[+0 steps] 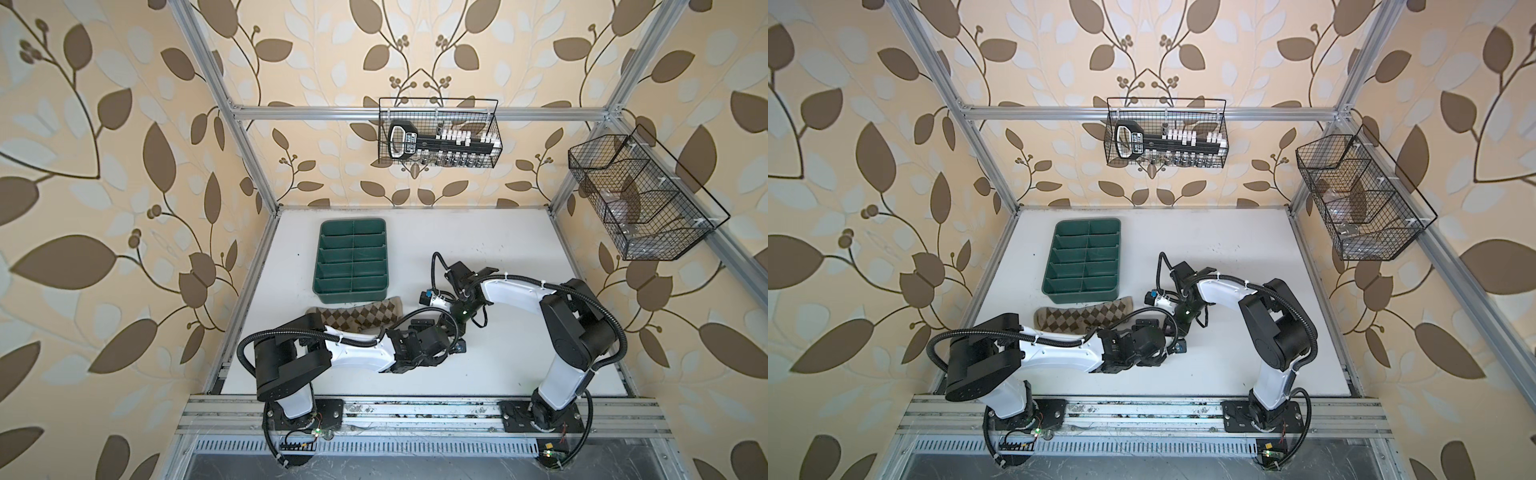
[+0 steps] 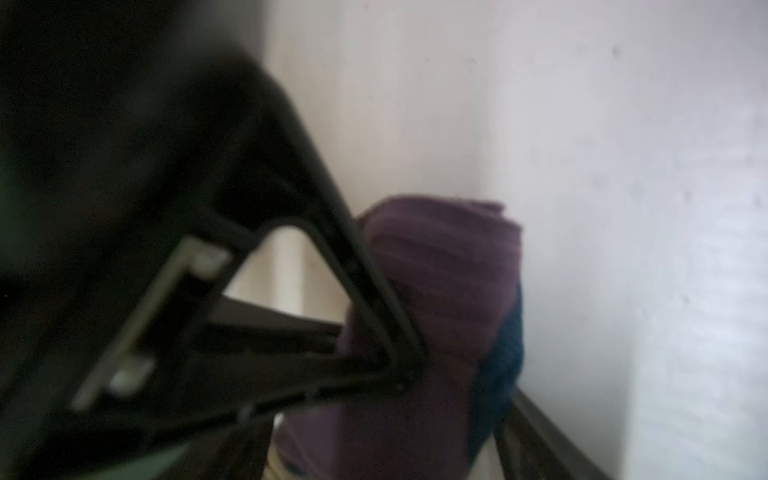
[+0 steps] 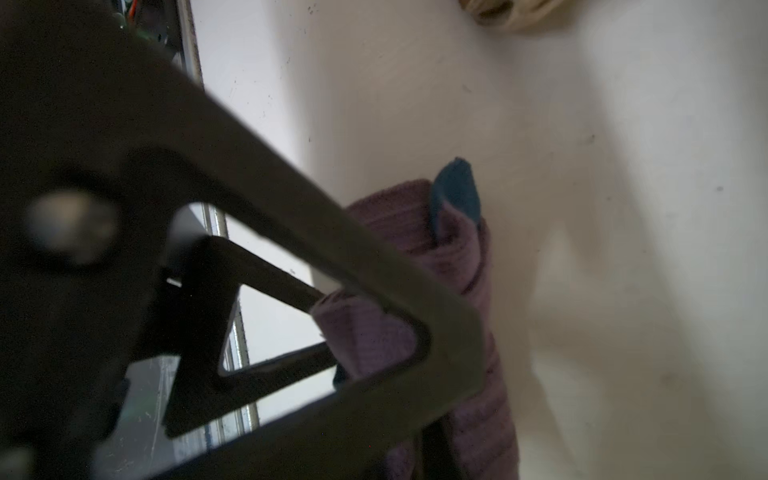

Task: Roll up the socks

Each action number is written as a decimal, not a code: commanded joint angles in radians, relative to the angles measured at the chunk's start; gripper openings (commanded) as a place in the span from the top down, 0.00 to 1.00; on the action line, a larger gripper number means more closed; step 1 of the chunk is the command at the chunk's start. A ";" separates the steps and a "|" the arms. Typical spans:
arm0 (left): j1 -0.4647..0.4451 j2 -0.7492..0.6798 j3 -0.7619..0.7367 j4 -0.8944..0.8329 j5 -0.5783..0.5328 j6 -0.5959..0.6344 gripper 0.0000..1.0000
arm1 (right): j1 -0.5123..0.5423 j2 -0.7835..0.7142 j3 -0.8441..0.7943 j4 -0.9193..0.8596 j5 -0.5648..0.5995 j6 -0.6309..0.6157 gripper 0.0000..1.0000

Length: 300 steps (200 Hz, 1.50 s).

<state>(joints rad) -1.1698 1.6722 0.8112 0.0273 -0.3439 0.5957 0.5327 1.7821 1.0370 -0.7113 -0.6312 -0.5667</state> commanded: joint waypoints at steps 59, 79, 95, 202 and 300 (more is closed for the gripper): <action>0.061 0.127 0.093 -0.075 0.057 -0.130 0.85 | -0.019 -0.131 -0.086 0.067 -0.045 0.053 0.90; 0.067 0.158 0.115 -0.131 0.102 -0.127 0.89 | -0.080 -0.278 -0.132 0.197 -0.041 0.124 0.81; 0.080 0.183 0.134 -0.176 0.158 -0.119 0.89 | -0.146 -0.394 -0.157 0.288 -0.020 0.198 0.72; 0.289 0.449 0.547 -0.830 0.833 -0.057 0.82 | -0.301 -1.134 -0.377 0.459 0.275 0.197 0.67; 0.368 0.555 0.631 -0.890 0.895 -0.078 0.80 | 0.281 -0.827 -0.471 0.377 0.763 -0.186 0.43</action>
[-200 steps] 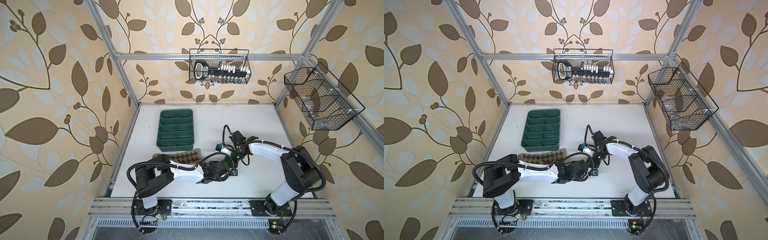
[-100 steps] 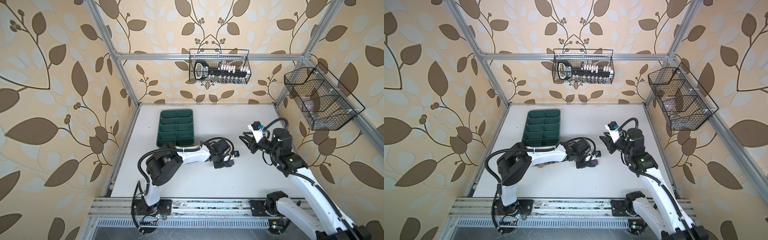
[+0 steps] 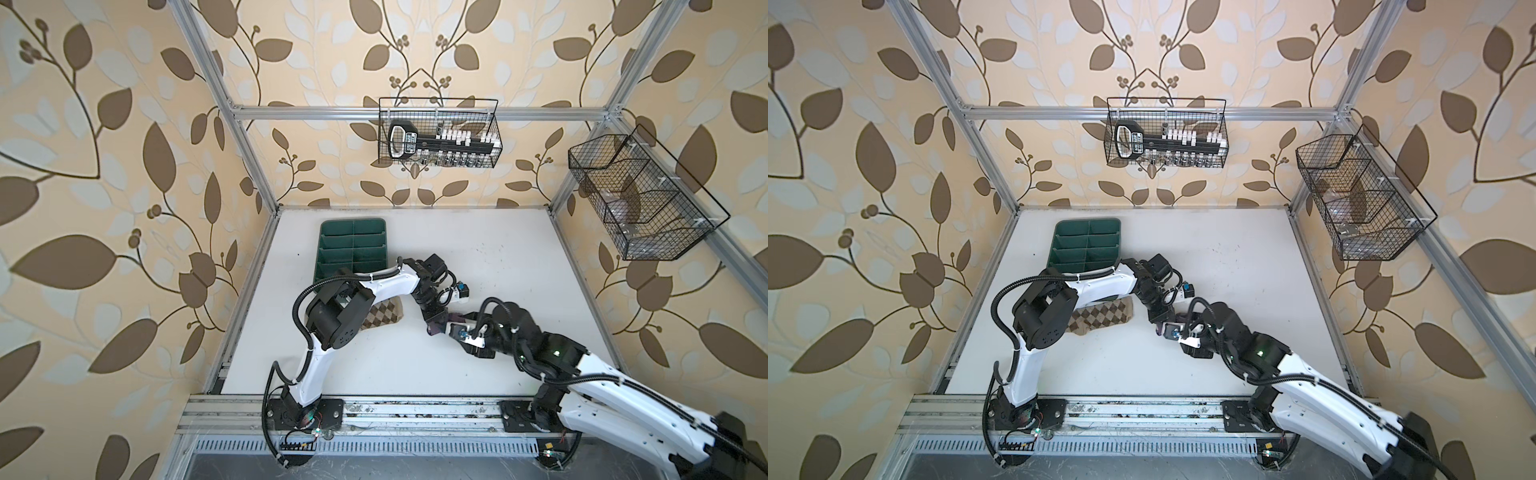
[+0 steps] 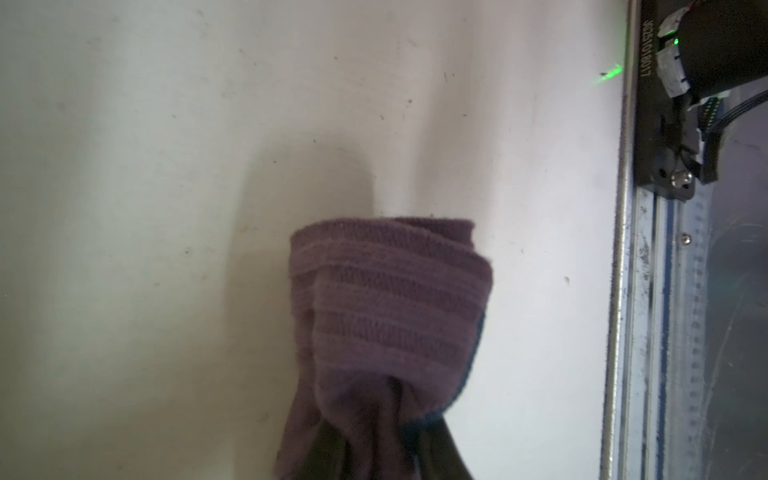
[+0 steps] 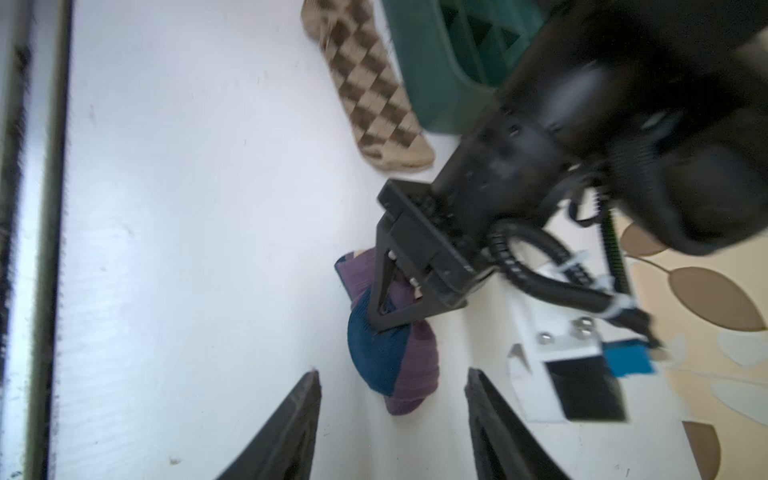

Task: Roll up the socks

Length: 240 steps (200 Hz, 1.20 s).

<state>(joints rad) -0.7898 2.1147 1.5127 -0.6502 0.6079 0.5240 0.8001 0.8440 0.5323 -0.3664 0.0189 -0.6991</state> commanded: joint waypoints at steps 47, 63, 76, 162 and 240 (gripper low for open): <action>-0.012 0.109 -0.085 -0.195 -0.056 -0.012 0.81 | -0.066 0.317 0.038 0.155 0.060 -0.095 0.42; -0.012 0.109 -0.087 -0.196 -0.053 -0.011 0.80 | -0.080 0.367 0.052 0.170 0.075 -0.099 0.40; -0.012 0.109 -0.087 -0.195 -0.049 -0.013 0.80 | -0.097 0.383 0.056 0.187 0.068 -0.097 0.40; -0.012 0.110 -0.091 -0.184 -0.040 -0.019 0.81 | -0.100 0.602 0.100 0.184 0.012 -0.098 0.40; -0.013 0.085 -0.103 -0.168 -0.041 -0.023 0.81 | -0.105 0.662 0.135 0.096 0.122 -0.056 0.53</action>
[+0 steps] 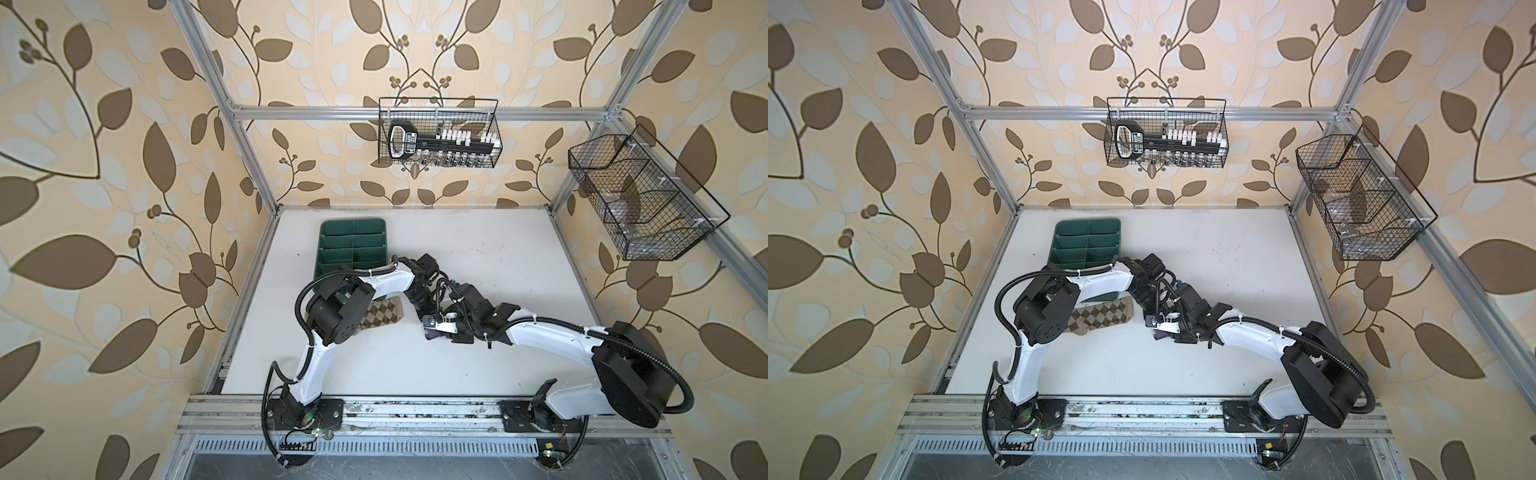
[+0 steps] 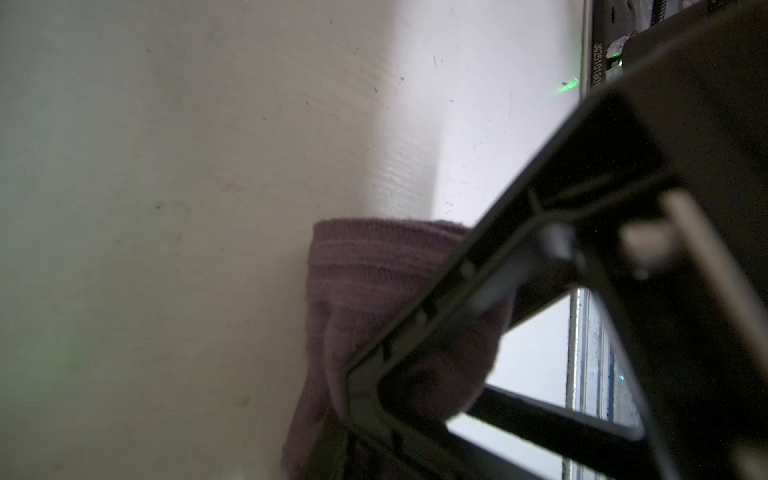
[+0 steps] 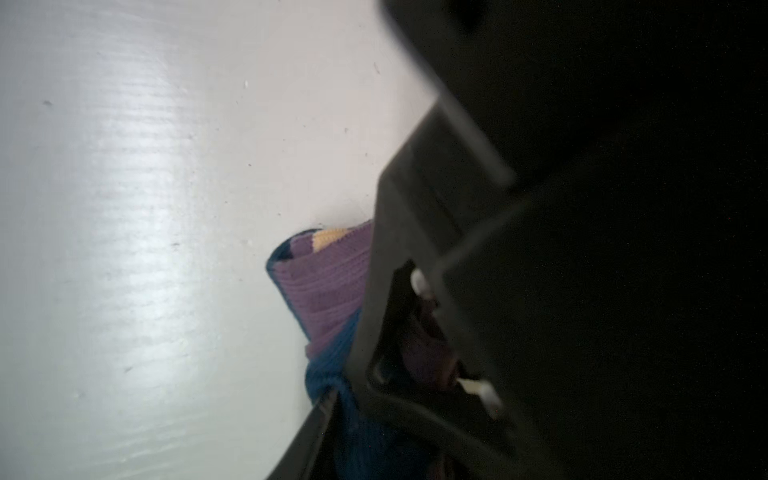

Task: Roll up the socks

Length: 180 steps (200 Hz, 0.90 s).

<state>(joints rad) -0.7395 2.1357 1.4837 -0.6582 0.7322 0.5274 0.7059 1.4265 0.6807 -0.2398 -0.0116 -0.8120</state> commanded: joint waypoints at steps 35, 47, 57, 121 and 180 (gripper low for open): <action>-0.056 0.108 -0.053 -0.177 -0.147 -0.039 0.81 | -0.005 -0.017 -0.052 -0.020 0.231 0.058 0.45; -0.050 0.120 -0.043 -0.183 -0.141 -0.043 0.81 | 0.001 -0.039 -0.069 -0.009 0.242 0.050 0.43; -0.047 0.122 -0.042 -0.182 -0.137 -0.044 0.81 | 0.000 -0.042 -0.075 -0.006 0.245 0.048 0.42; -0.041 0.090 -0.051 -0.182 -0.097 -0.037 0.81 | 0.006 0.070 -0.082 0.081 0.268 0.055 0.45; -0.041 0.003 -0.091 -0.130 -0.077 -0.049 0.64 | 0.009 0.123 -0.059 0.000 0.228 0.048 0.76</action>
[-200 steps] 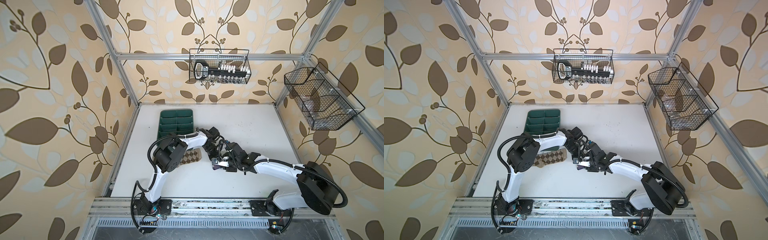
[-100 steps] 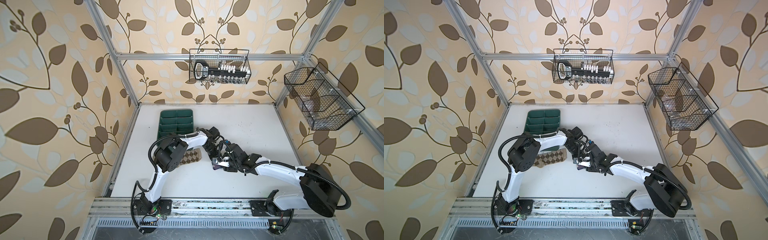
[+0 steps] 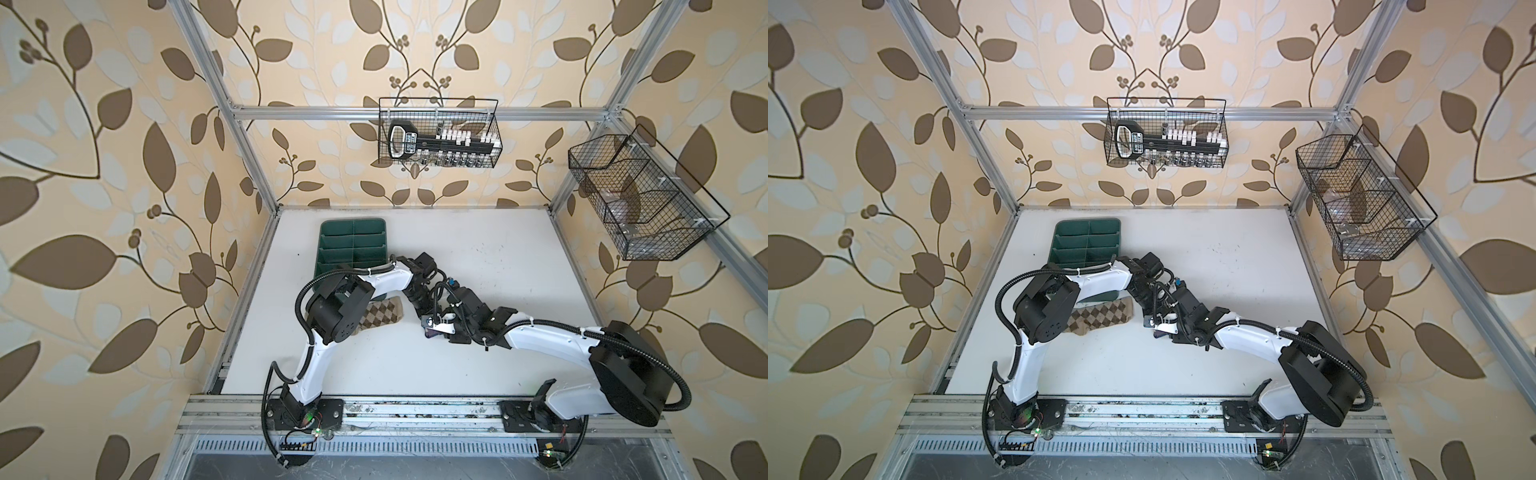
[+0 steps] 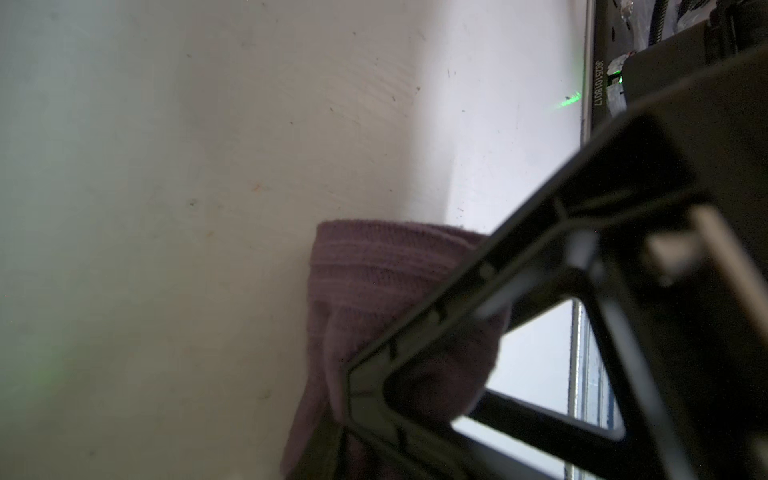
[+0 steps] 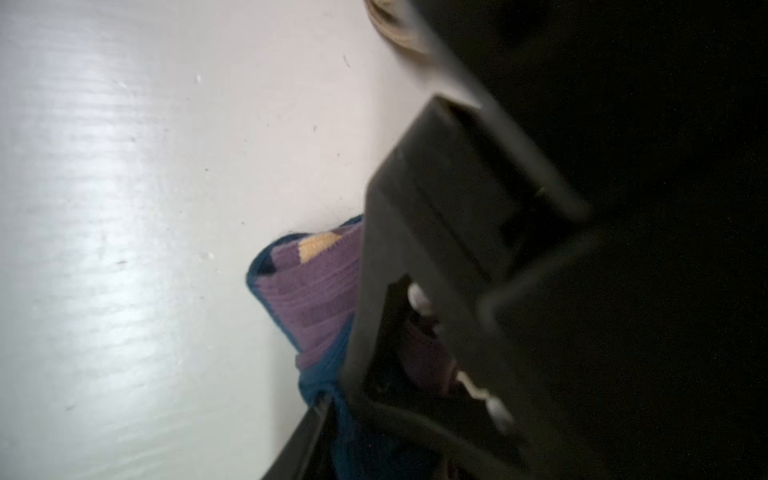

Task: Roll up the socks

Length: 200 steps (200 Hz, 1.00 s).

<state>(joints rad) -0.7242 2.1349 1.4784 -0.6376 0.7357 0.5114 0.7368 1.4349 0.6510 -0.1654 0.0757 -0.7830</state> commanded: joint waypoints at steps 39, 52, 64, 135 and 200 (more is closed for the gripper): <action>-0.060 -0.076 -0.152 -0.099 -0.063 -0.007 0.33 | -0.026 0.118 -0.025 -0.096 0.129 0.041 0.97; -0.060 -0.096 -0.166 -0.086 -0.064 -0.009 0.27 | -0.029 0.113 -0.024 -0.103 0.132 0.043 1.00; -0.060 -0.112 -0.171 -0.082 -0.071 -0.015 0.25 | -0.033 0.109 -0.024 -0.110 0.133 0.045 1.00; -0.058 -0.367 -0.264 -0.014 -0.159 -0.056 0.17 | -0.034 0.111 0.017 -0.209 0.135 0.085 1.00; -0.057 -0.744 -0.352 0.152 -0.385 -0.195 0.02 | -0.030 -0.006 0.036 -0.302 0.120 0.199 1.00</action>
<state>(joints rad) -0.7231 1.6741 1.1316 -0.4591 0.2493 0.3634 0.7635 1.4052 0.7330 -0.2642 -0.0200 -0.7296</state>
